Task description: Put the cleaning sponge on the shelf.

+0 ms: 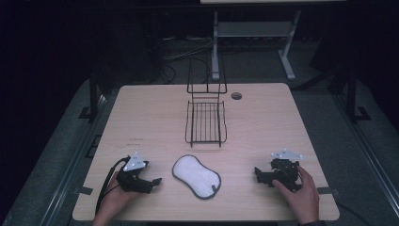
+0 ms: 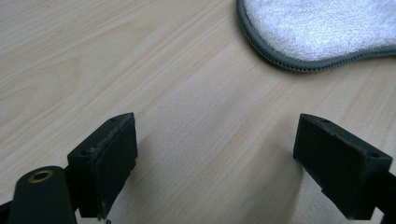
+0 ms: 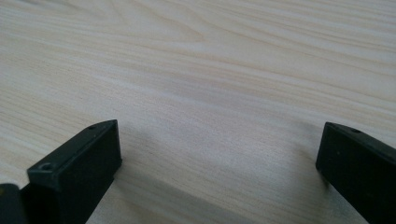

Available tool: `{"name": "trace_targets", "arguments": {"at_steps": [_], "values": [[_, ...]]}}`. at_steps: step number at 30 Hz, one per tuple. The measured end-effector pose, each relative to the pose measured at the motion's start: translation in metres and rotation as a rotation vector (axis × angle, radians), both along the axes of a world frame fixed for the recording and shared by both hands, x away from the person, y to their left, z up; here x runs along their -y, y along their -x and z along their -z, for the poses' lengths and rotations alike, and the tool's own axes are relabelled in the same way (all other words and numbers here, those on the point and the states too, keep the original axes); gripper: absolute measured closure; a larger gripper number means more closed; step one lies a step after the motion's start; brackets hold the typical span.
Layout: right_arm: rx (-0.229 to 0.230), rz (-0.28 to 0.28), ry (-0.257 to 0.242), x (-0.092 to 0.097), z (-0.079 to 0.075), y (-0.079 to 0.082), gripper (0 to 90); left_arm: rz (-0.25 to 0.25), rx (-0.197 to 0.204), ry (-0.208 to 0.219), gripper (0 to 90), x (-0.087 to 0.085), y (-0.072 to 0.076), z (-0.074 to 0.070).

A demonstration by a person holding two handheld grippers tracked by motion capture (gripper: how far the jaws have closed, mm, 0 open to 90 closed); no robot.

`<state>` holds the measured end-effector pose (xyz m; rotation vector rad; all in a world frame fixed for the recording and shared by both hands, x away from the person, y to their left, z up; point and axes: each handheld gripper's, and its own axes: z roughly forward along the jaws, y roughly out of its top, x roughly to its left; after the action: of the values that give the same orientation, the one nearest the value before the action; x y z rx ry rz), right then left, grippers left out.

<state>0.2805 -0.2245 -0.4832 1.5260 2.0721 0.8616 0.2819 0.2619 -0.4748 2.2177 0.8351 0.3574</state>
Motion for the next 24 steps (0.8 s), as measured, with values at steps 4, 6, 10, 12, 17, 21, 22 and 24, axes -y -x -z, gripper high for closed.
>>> {"name": "trace_targets", "arguments": {"at_steps": [4,6,10,12,17,21,22,24], "values": [[0.0,0.0,0.0,0.0,0.0,0.0,0.0,0.0,0.0,-0.001,12.7,0.0,0.0,0.0],[-0.001,0.0,-0.001,0.0,0.0,0.0,0.0,0.0,-0.004,-0.004,13.0,0.0,0.0,-0.001],[-0.001,0.0,-0.001,0.0,0.0,0.0,0.0,-0.006,-0.028,-0.01,16.6,0.002,-0.002,-0.004],[-0.001,0.0,-0.001,0.0,0.0,0.0,0.0,0.002,-0.025,-0.006,20.9,0.006,-0.004,-0.008],[0.0,-0.002,0.001,0.0,0.0,0.0,0.0,0.042,-0.052,0.038,33.8,0.015,-0.01,-0.018],[0.0,-0.002,0.001,0.0,0.0,0.0,0.0,0.075,-0.04,0.071,55.3,0.022,-0.014,-0.027],[0.0,-0.002,0.001,0.0,0.0,0.0,0.0,0.081,-0.045,0.087,60.3,0.024,-0.016,-0.029],[0.0,-0.002,0.002,0.0,0.0,0.0,0.0,0.106,-0.051,0.099,68.8,0.03,-0.021,-0.033]]}}
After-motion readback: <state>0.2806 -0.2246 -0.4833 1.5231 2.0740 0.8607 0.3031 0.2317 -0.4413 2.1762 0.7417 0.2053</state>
